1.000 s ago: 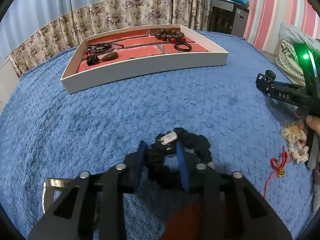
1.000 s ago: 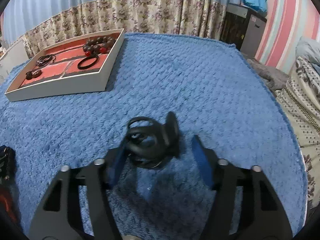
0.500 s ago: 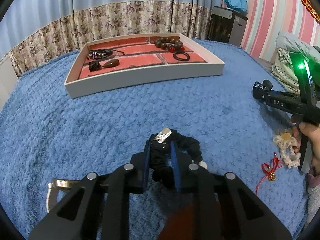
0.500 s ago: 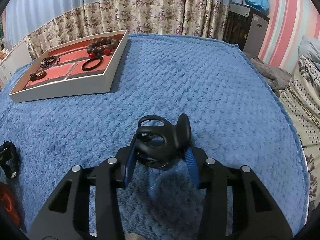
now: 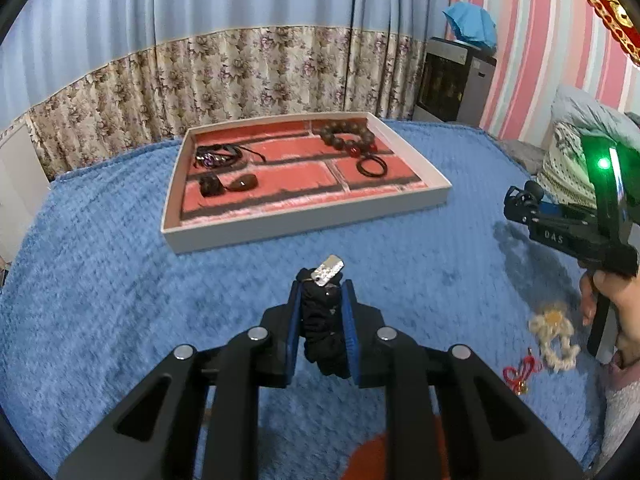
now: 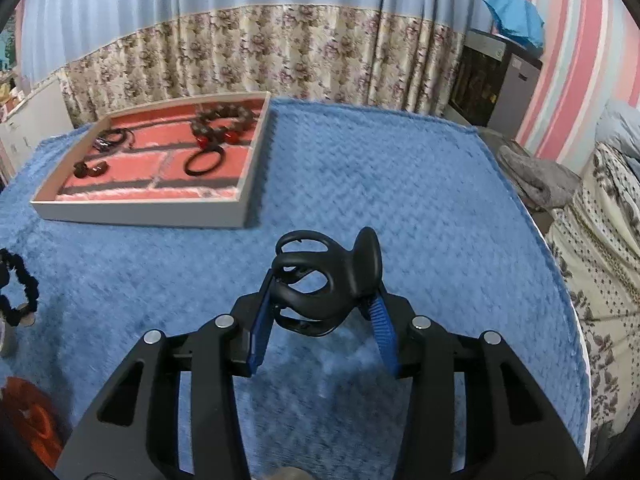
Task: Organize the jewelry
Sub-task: 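Carry scrunchie and claw clip over the tray with both tools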
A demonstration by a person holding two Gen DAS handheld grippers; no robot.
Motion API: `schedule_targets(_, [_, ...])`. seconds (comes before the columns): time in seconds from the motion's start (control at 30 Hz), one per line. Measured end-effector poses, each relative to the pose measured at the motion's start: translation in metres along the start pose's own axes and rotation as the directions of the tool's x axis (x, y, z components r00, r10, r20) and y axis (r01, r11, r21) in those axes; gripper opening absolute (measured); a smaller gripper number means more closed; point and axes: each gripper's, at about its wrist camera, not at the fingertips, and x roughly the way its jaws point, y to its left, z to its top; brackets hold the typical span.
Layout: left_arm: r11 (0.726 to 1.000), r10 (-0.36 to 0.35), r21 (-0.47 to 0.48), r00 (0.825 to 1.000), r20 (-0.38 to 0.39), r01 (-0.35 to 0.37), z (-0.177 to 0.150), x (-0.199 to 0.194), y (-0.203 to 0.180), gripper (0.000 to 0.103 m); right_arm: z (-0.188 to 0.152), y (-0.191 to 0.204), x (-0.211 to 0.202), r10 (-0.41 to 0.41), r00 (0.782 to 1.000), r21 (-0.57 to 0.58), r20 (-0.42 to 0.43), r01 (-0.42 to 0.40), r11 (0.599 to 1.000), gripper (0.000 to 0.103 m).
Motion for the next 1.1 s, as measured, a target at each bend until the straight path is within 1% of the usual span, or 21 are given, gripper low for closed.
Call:
schedule_targets(0.17, [1.000, -0.012, -0.020, 1.000, 0.018, 0.012, 0.028, -0.007, 0.016, 0.020, 0.022, 0.013, -0.004, 0.022, 0.999, -0.008, 0.027, -0.022, 1.000, 0.044])
schedule_targets(0.3, [1.000, 0.003, -0.024, 1.000, 0.029, -0.002, 0.056, -0.007, 0.032, 0.020, 0.046, 0.029, -0.005, 0.039, 0.998, -0.022, 0.044, -0.038, 0.999, 0.044])
schedule_targets(0.43, [1.000, 0.004, -0.027, 1.000, 0.025, -0.003, 0.082, 0.004, 0.046, 0.020, 0.071, 0.049, 0.004, 0.048, 0.998, -0.044, 0.051, -0.046, 0.998, 0.044])
schedule_targets(0.5, [0.999, 0.004, -0.035, 1.000, 0.011, -0.004, 0.094, 0.018, 0.053, 0.020, 0.081, 0.057, 0.012, 0.061, 0.997, -0.051, 0.048, -0.058, 0.997, 0.044])
schedule_targets(0.63, [0.999, 0.025, -0.040, 1.000, -0.015, -0.026, 0.104, 0.049, 0.065, 0.020, 0.095, 0.075, 0.030, 0.080, 0.996, -0.049, 0.041, -0.078, 0.996, 0.044])
schedule_targets(0.8, [0.999, 0.047, -0.021, 0.997, -0.064, -0.048, 0.102, 0.095, 0.080, 0.020, 0.100, 0.093, 0.057, 0.080, 0.996, -0.042, 0.031, -0.078, 0.996, 0.044])
schedule_targets(0.93, [0.998, 0.055, -0.034, 0.995, -0.087, -0.059, 0.099, 0.116, 0.093, 0.020, 0.097, 0.099, 0.076, 0.067, 0.998, -0.044, 0.020, -0.066, 0.997, 0.044])
schedule_targets(1.1, [0.995, 0.083, -0.044, 0.991, -0.102, -0.087, 0.098, 0.132, 0.105, 0.020, 0.097, 0.100, 0.096, 0.068, 0.998, -0.022, 0.008, -0.068, 0.997, 0.044])
